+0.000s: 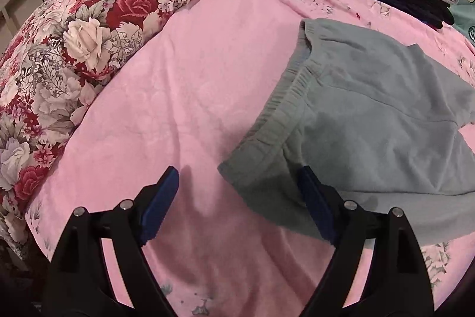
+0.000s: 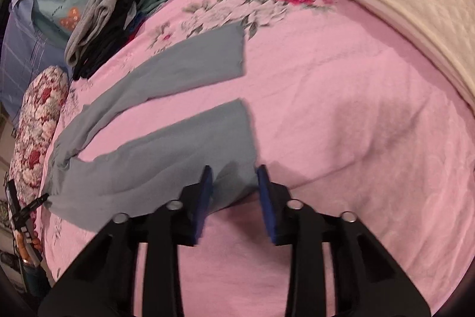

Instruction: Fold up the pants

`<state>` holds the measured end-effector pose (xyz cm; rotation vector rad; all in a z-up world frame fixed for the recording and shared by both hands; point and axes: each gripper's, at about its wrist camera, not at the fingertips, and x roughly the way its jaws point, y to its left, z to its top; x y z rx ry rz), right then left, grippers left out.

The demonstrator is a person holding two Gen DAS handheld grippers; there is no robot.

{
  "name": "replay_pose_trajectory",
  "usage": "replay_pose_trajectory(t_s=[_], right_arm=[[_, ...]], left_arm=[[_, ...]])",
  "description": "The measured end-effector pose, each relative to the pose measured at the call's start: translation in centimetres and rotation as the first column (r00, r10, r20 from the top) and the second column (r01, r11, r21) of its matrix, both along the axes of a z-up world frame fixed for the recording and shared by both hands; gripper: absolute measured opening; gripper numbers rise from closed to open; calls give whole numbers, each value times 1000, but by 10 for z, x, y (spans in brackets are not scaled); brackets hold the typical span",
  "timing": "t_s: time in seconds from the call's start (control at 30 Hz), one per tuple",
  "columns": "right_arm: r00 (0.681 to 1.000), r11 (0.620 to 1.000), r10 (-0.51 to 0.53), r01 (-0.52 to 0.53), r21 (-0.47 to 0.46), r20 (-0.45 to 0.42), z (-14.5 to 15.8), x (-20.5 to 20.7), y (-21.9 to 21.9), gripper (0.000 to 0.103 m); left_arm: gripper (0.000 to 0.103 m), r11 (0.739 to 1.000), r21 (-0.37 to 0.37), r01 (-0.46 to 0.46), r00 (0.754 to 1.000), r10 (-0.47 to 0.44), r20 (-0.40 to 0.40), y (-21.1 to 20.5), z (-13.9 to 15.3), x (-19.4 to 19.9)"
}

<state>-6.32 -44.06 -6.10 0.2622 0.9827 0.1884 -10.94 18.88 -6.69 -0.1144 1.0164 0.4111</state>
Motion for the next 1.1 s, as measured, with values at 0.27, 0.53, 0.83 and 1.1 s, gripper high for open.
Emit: replay_pose_trajectory(t_s=[0.27,0.53,0.83,1.1], right_arm=[[998,998,-63,62,32,31,66,-25,-10,7],[975,983,-179,182,7,-130,42,-27,-33,72],[997,998,-11,7,-58,-74,8,-46,4,42],[998,985,34,-43,-167,-56,25,-61,7,4]], left_arm=[[84,997,53,50,999,-49,-13,-6,3,6],[86,997,51,54,999,-54,-7,-1,4,2],[89,995,82,58,998,-55,-30,-3,2,4],[89,992,99,82,996,-77,-53,0,1,6]])
